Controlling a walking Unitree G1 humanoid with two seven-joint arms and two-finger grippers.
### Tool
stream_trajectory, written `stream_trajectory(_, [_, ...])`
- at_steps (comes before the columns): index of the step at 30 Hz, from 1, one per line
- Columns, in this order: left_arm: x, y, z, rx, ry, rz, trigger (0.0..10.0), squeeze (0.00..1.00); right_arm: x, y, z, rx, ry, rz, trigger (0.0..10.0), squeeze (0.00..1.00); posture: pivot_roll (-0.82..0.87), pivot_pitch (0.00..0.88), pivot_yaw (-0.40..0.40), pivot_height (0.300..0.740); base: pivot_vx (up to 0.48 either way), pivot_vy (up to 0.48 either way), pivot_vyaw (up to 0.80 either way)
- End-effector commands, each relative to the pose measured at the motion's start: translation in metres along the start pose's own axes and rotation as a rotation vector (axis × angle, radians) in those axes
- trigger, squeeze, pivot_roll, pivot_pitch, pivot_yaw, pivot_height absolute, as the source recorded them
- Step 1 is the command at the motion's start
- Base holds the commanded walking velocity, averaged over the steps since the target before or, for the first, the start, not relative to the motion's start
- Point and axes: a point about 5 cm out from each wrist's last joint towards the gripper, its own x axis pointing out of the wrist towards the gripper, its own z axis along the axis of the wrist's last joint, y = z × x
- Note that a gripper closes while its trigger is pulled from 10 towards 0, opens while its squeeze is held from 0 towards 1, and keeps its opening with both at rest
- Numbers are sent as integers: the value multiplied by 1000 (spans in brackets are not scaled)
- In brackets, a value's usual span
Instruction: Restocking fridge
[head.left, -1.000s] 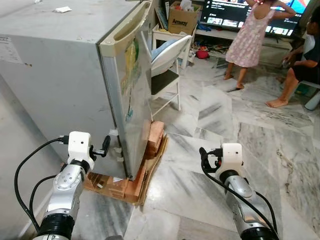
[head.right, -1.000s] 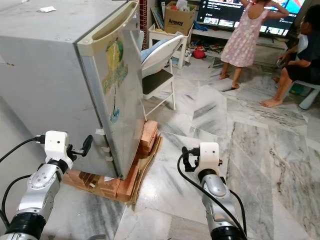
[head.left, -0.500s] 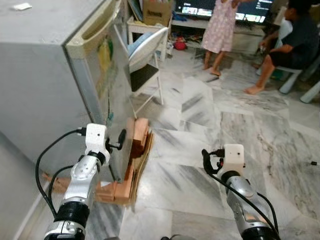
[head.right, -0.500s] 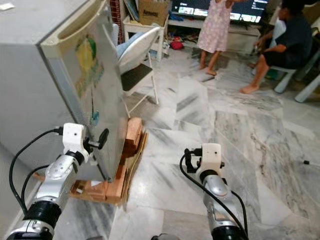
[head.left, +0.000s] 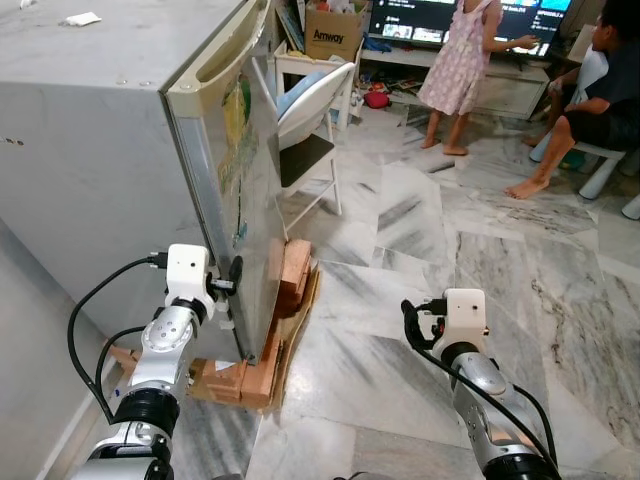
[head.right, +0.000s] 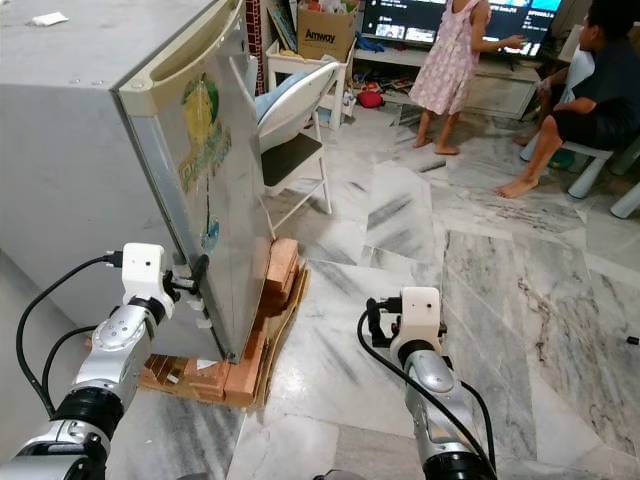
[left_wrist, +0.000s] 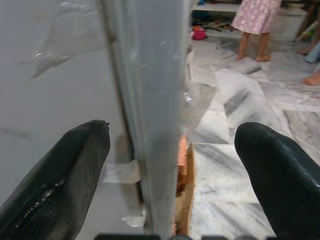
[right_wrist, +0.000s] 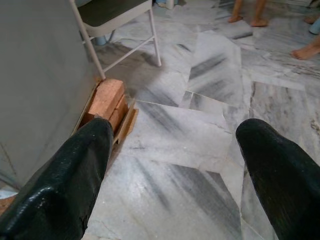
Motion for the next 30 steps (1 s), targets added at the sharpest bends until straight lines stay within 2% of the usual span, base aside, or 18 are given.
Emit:
stream_trajectory(1, [5,-4,8,27,-22,-32,10000,0,1,-1,5,-3,-13,-5,10000,0,-26,0,-42,740,0,0,0])
stream_trajectory(6, [12,-8,16,57,-31,-55,10000,0,-3,-3,3,-4,-7,-9,10000,0,-39,0,-39,740,0,0,0])
stream_trajectory(12, [12,-1,20,62,-50,-51,10000,0,-8,-8,1,-4,-5,-25,10000,0,-53,0,-33,740,0,0,0])
stream_trajectory(13, [8,2,19,59,-58,-51,10000,0,-9,-9,0,-5,-4,-28,10000,0,-53,0,-31,740,0,0,0])
stream_trajectory(14, [-1,8,15,58,-75,-44,10000,0,-10,-11,0,-5,-2,-33,10000,0,-46,0,-31,740,0,0,0])
stream_trajectory(15, [-1,8,15,58,-75,-44,10000,0,-10,-11,0,-5,-2,-33,10000,0,-46,0,-31,740,0,0,0])
stream_trajectory(16, [-16,16,8,52,-83,-28,10000,0,-12,-12,-1,-4,-1,-36,10000,0,-40,0,-33,740,0,0,0])
stream_trajectory(19, [-35,23,-1,35,-85,10,10000,0,-12,-11,-1,-5,-4,-30,10000,0,-20,0,-41,740,0,-338,0])
stream_trajectory(20, [-35,23,-1,35,-85,10,10000,0,-12,-11,-1,-5,-4,-30,10000,0,-20,0,-41,740,0,-405,0])
stream_trajectory(24, [-51,30,-7,7,-84,75,10000,0,-7,-1,5,-8,-23,5,10000,0,10,0,-54,740,0,-446,0])
stream_trajectory(30, [-59,30,-2,-2,-80,93,10000,0,-3,1,9,-11,-32,14,10000,0,17,0,-54,740,0,-480,0])
